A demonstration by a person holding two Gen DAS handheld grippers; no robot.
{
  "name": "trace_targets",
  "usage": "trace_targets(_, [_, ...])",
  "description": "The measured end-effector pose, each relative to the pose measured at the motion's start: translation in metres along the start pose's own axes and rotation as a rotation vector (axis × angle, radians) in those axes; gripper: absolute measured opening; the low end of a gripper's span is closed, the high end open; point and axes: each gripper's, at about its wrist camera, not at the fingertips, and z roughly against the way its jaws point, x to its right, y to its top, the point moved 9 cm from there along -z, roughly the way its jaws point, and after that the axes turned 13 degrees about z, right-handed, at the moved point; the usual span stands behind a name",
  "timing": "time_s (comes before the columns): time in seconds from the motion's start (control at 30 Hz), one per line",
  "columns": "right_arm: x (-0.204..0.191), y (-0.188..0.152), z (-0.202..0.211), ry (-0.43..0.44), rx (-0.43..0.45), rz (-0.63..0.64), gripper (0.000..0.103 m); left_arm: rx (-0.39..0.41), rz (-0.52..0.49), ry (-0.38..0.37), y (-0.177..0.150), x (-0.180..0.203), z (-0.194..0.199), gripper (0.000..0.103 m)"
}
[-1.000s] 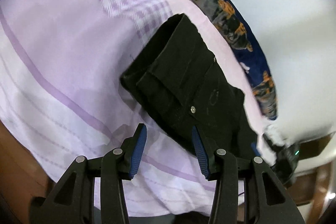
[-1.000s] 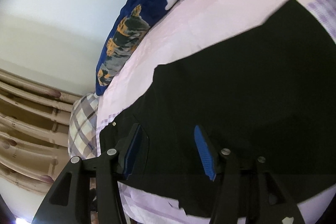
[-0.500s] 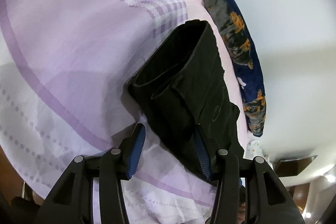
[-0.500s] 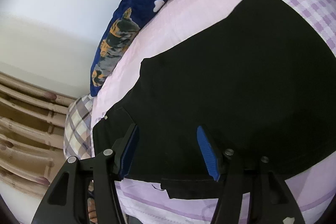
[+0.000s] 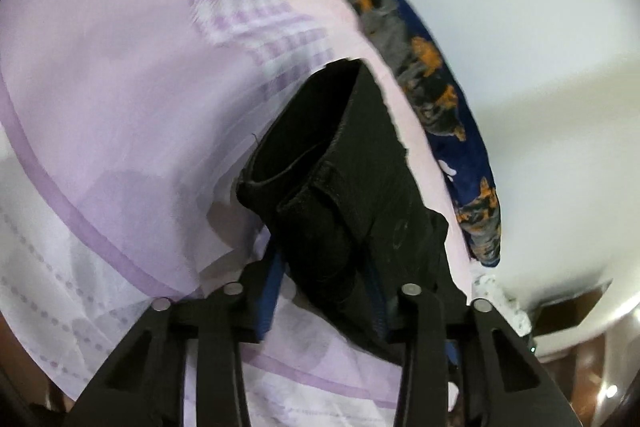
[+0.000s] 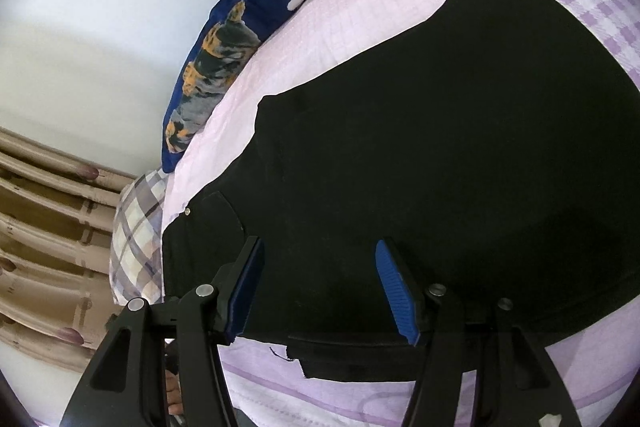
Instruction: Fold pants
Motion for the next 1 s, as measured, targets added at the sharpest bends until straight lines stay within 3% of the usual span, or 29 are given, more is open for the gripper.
trace_targets(0.27, [0.0, -0.002, -0.003, -0.012, -0.008, 0.007, 0.057, 0.019, 0.022, -0.052, 0.002, 0.003, -0.002, 0.037])
trace_targets(0.4, [0.0, -0.002, -0.003, -0.014, -0.008, 0.011, 0.057, 0.029, 0.035, -0.042, -0.001, -0.003, -0.011, 0.048])
trace_targets(0.47, [0.0, -0.002, -0.004, -0.015, -0.01, 0.011, 0.057, 0.03, 0.022, -0.024, -0.003, -0.006, -0.013, 0.048])
trace_targets(0.77, [0.001, -0.003, -0.004, -0.015, -0.011, 0.011, 0.057, -0.011, 0.042, -0.04, -0.011, -0.016, -0.018, 0.048])
trace_targets(1.0, [0.002, -0.004, -0.006, -0.019, -0.015, 0.013, 0.057, -0.033, 0.099, -0.065, -0.002, -0.011, -0.025, 0.055])
